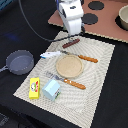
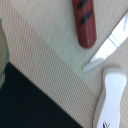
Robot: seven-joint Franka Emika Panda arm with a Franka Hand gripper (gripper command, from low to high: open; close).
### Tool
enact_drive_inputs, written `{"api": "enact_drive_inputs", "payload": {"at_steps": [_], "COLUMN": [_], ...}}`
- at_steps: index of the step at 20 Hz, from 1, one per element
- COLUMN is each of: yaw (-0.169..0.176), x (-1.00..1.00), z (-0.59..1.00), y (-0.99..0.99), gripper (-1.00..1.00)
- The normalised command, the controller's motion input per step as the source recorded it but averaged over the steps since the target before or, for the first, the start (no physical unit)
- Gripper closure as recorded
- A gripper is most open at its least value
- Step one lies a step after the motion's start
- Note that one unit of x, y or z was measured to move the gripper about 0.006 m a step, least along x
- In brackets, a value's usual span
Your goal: Interact with the objects in diverse but meaningful ways.
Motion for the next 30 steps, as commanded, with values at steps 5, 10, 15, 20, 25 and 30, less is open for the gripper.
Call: {"api": "enact_drive_inputs", "payload": {"at_steps": [5,10,15,20,25,30], "yaw": [-0.033,-0.075,-0.097,-0.069,-0.045,-0.004], "x": [-0.75,-0.73,-0.55,-0.53,-0.45,-0.11], "z": [0.06,0.13,0.54,0.41,0.23,0.04], "y": [-0.42,-0.39,-0.46,-0.52,-0.62,-0.73], "gripper": [-1.0,-1.0,-1.0,-1.0,-1.0,-1.0]}}
